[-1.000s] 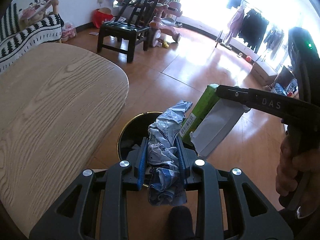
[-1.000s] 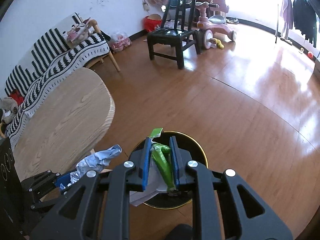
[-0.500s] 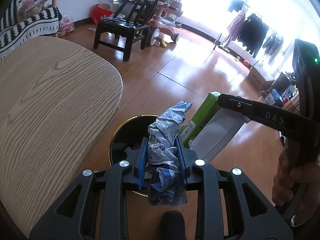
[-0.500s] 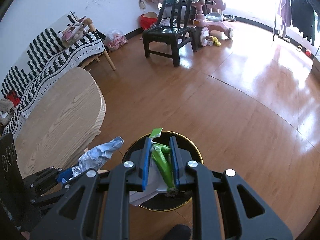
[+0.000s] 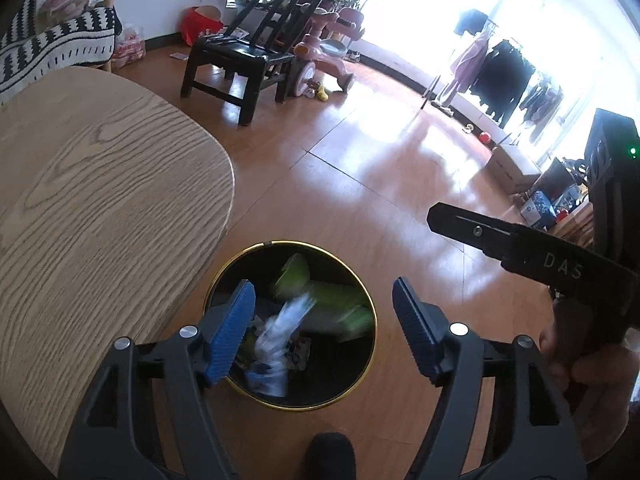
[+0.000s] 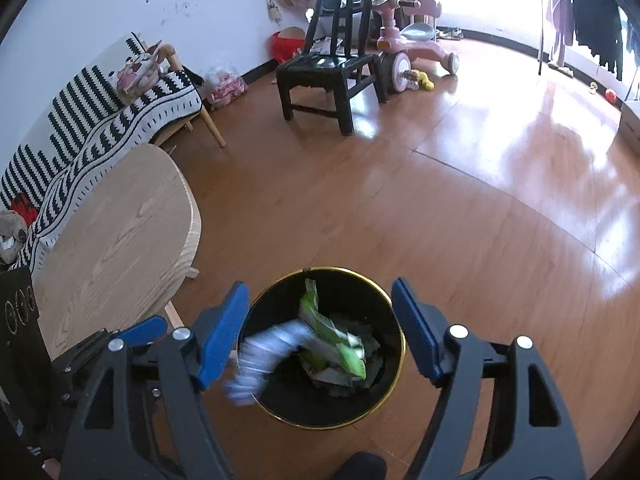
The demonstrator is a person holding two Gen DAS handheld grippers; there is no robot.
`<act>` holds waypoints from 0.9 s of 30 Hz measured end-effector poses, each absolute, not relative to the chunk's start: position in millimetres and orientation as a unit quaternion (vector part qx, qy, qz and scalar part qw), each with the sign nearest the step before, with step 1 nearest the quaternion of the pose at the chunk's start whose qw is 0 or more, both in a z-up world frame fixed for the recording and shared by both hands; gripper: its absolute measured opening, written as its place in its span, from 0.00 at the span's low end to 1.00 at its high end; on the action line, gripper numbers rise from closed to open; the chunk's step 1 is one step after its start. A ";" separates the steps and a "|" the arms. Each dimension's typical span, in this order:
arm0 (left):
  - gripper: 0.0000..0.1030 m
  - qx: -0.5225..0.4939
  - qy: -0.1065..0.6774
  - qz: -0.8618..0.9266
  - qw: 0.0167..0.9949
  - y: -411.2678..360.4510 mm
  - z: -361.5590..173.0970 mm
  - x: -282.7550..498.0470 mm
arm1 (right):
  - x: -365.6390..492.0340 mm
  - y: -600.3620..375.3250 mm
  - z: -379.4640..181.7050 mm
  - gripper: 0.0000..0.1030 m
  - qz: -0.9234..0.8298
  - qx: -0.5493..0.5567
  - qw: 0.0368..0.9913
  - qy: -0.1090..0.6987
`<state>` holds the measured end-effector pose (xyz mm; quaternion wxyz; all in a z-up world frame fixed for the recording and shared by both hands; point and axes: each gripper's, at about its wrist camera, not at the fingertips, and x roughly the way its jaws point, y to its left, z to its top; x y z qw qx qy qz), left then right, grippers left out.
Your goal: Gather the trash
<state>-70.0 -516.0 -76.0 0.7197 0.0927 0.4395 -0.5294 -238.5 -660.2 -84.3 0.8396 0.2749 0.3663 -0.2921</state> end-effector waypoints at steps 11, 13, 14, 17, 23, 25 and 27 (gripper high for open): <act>0.89 0.095 0.425 -0.505 0.745 -489.2 -57.2 -59.4 | -226.5 -649.7 -64.0 0.81 -0.281 0.265 0.852 0.353; 0.89 0.081 0.422 -0.496 0.755 -467.3 -47.0 -48.7 | -215.6 -639.6 -55.0 0.83 -0.275 0.253 0.859 0.351; 0.90 0.079 0.416 -0.486 0.765 -452.2 -40.1 -42.0 | -208.1 -631.9 -49.0 0.85 -0.269 0.247 0.864 0.348; 0.92 0.076 0.401 -0.455 0.792 -412.3 -24.0 -24.4 | -183.8 -606.1 -33.8 0.88 -0.245 0.231 0.878 0.341; 0.93 0.083 0.375 -0.357 0.852 -303.2 2.8 17.6 | -118.4 -542.2 -14.1 0.89 -0.185 0.200 0.899 0.343; 0.93 0.073 0.372 -0.317 0.869 -255.2 10.1 32.7 | -94.1 -517.6 -10.2 0.89 -0.163 0.193 0.903 0.347; 0.93 0.064 0.371 -0.286 0.881 -219.8 14.4 43.3 | -67.6 -487.4 -6.4 0.89 -0.137 0.182 0.908 0.351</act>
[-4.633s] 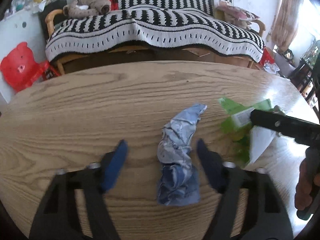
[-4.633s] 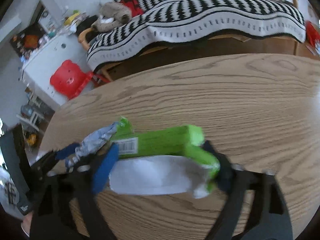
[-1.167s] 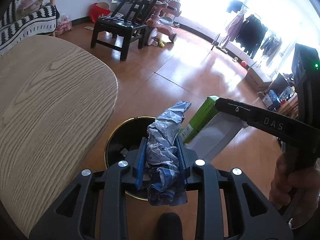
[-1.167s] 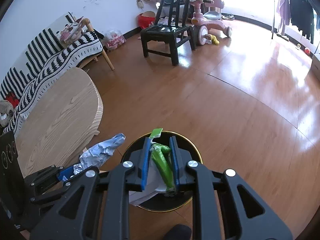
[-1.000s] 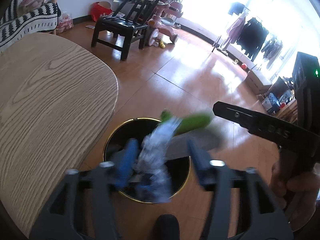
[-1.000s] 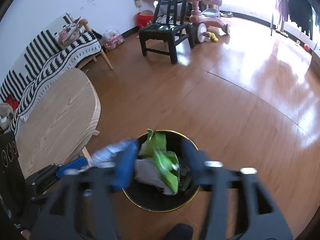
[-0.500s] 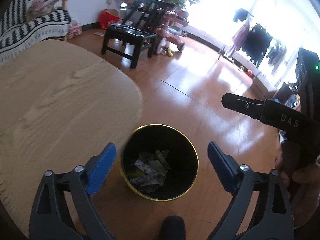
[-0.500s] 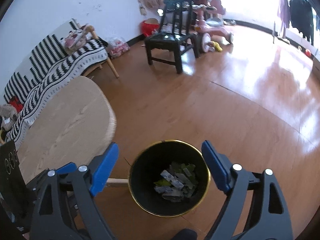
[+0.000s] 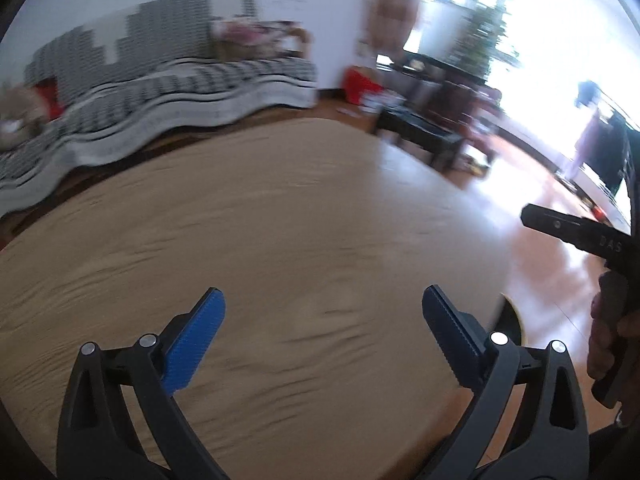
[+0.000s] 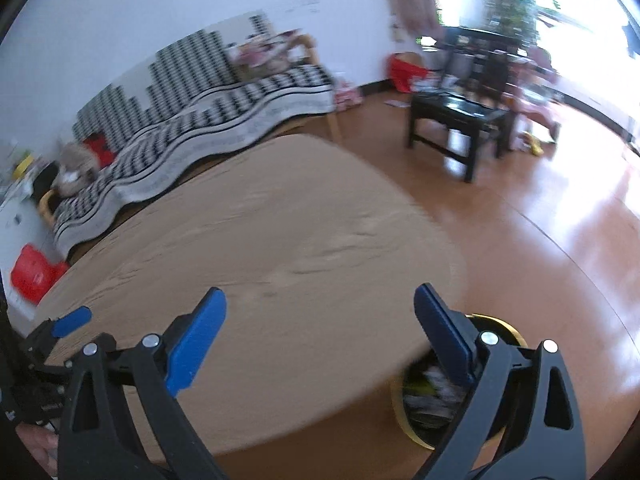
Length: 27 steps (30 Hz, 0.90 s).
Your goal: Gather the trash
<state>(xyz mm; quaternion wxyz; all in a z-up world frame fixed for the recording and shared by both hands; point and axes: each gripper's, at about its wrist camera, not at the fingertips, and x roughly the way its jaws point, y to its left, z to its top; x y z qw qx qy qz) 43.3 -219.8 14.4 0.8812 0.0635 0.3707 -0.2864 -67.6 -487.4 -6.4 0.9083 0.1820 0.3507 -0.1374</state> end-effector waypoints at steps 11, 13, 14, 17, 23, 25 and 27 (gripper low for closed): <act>0.93 0.029 0.375 -0.120 0.919 -35.7 10.0 70.9 | 50.1 -300.0 -9.4 0.90 0.007 0.108 0.919 0.380; 0.93 0.016 0.381 -0.099 0.919 -7.3 8.0 78.4 | 61.7 -276.0 -13.4 0.90 0.023 0.098 0.917 0.386; 0.93 0.010 0.383 -0.093 0.919 1.4 8.0 81.2 | 69.8 -259.0 -16.5 0.90 0.035 0.090 0.916 0.389; 0.93 -0.004 0.382 -0.075 0.921 26.0 9.2 84.9 | 84.5 -227.3 -24.0 0.90 0.055 0.070 0.914 0.395; 0.93 -0.008 0.379 -0.061 0.923 42.5 7.4 93.0 | 95.0 -190.6 -32.9 0.90 0.069 0.036 0.913 0.400; 0.93 -0.003 0.379 -0.060 0.923 41.3 6.5 95.3 | 96.3 -187.9 -34.2 0.90 0.069 0.033 0.913 0.401; 0.93 -0.001 0.380 -0.063 0.923 39.5 5.6 94.7 | 98.2 -186.7 -34.9 0.90 0.066 0.032 0.913 0.402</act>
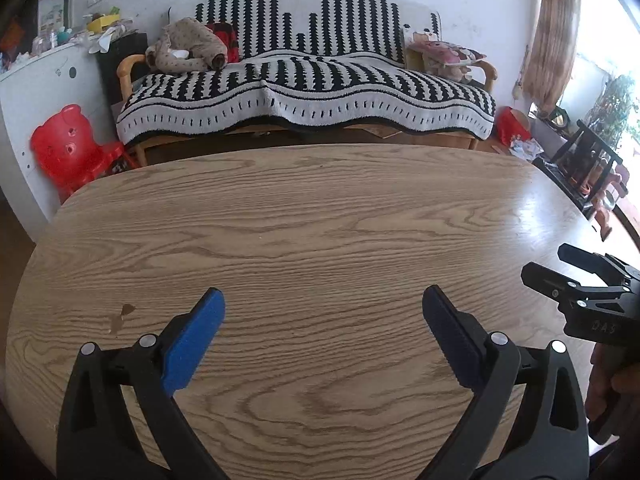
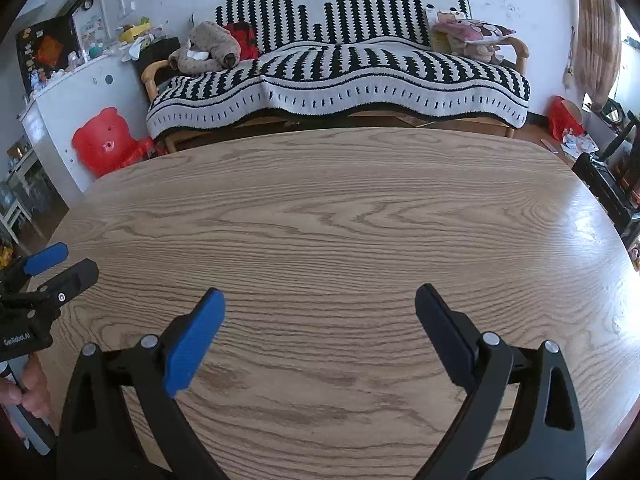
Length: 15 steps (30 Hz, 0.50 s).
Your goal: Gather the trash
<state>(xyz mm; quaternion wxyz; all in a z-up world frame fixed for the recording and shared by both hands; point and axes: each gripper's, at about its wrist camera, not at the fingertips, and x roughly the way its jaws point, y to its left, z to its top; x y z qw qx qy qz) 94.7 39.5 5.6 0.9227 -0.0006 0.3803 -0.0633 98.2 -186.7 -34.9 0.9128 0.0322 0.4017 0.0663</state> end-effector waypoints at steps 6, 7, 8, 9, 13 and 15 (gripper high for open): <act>0.93 0.009 0.377 -0.066 0.924 33.3 4.5 85.8 | 98.5 -190.5 -34.6 0.90 0.064 0.035 0.913 0.402; 0.93 0.010 0.377 -0.066 0.924 33.2 4.3 85.4 | 98.2 -190.9 -34.3 0.90 0.064 0.035 0.913 0.402; 0.93 0.010 0.378 -0.065 0.924 33.3 4.0 85.4 | 97.6 -192.5 -34.1 0.90 0.065 0.035 0.913 0.402; 0.93 0.010 0.378 -0.065 0.924 33.1 3.6 85.0 | 97.5 -192.6 -34.0 0.90 0.064 0.035 0.913 0.402; 0.93 0.008 0.379 -0.063 0.923 33.6 2.1 85.3 | 93.4 -194.4 -30.5 0.90 0.062 0.032 0.914 0.399; 0.93 0.010 0.379 -0.062 0.923 32.9 1.7 85.5 | 92.1 -197.0 -28.7 0.90 0.061 0.030 0.915 0.398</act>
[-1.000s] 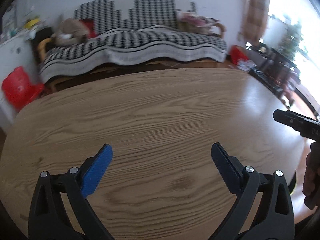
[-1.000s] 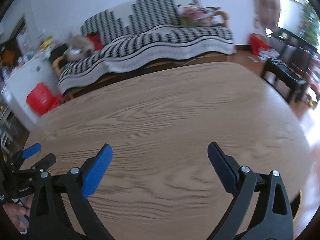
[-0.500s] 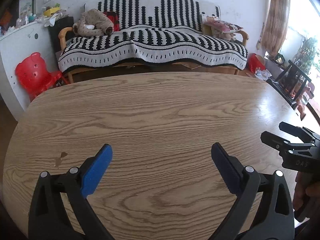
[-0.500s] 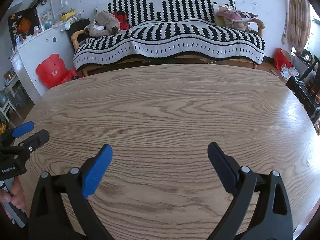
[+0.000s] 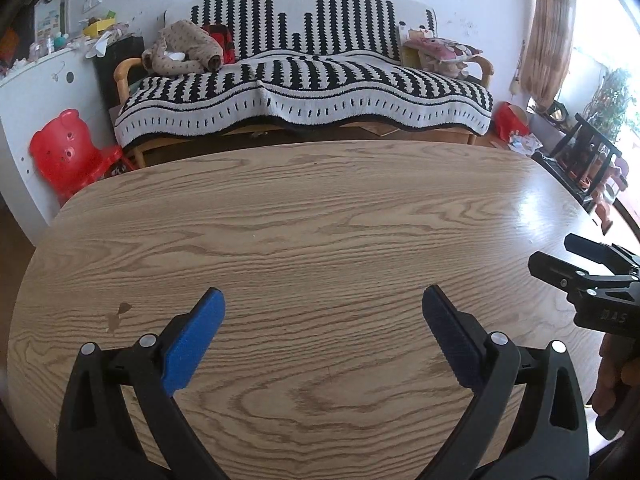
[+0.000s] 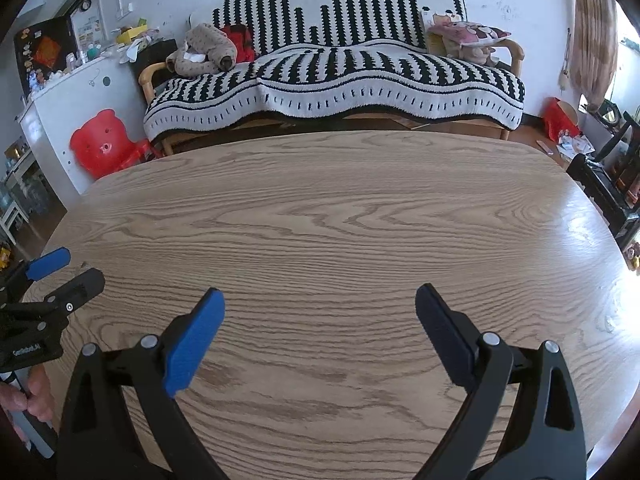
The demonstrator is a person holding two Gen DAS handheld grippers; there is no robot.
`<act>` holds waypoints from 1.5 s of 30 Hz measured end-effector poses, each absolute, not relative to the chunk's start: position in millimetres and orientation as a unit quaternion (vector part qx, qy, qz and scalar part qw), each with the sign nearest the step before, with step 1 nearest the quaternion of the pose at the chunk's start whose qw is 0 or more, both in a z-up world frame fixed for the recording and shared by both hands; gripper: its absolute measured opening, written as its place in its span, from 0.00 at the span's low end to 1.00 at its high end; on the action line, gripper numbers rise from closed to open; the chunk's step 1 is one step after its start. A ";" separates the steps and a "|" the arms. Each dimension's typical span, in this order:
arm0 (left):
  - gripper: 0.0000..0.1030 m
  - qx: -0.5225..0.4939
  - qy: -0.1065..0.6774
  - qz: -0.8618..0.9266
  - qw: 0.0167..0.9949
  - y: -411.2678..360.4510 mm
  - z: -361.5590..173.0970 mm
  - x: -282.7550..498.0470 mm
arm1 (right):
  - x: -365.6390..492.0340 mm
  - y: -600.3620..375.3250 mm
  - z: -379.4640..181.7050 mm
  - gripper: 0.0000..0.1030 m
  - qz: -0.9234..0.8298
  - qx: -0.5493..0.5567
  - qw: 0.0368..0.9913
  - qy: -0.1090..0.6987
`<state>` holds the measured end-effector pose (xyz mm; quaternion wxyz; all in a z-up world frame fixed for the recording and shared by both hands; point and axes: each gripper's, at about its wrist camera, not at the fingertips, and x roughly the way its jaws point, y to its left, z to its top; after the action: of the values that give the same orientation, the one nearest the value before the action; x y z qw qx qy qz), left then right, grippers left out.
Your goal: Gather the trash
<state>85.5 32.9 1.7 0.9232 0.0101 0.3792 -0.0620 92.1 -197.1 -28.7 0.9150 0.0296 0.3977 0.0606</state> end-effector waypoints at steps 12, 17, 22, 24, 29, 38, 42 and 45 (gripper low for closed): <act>0.93 0.015 0.377 -0.064 0.924 30.0 0.9 83.9 | 86.6 -200.9 -26.3 0.91 0.056 0.027 0.916 0.397; 0.93 0.015 0.377 -0.064 0.924 30.2 1.0 84.4 | 86.5 -200.4 -26.4 0.91 0.056 0.026 0.916 0.397; 0.93 0.016 0.377 -0.064 0.924 30.3 0.6 83.4 | 86.1 -199.3 -27.3 0.91 0.056 0.024 0.915 0.398; 0.93 0.015 0.377 -0.064 0.924 30.4 0.5 83.4 | 85.7 -199.3 -27.9 0.91 0.056 0.024 0.915 0.398; 0.93 0.015 0.377 -0.064 0.924 30.6 0.6 83.3 | 85.4 -199.9 -27.7 0.91 0.057 0.023 0.915 0.398; 0.93 0.015 0.377 -0.064 0.924 30.0 0.4 82.4 | 83.2 -200.9 -29.3 0.91 0.057 0.024 0.915 0.399; 0.93 0.018 0.377 -0.065 0.924 29.1 1.6 81.6 | 83.5 -200.5 -29.2 0.91 0.056 0.024 0.915 0.399; 0.93 0.018 0.377 -0.065 0.924 29.3 1.8 81.5 | 83.4 -200.8 -29.1 0.91 0.056 0.024 0.915 0.399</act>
<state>81.5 29.3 1.8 0.9237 0.0182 0.3770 -0.0651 83.4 -200.8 -29.1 0.9149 0.0239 0.3991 0.0564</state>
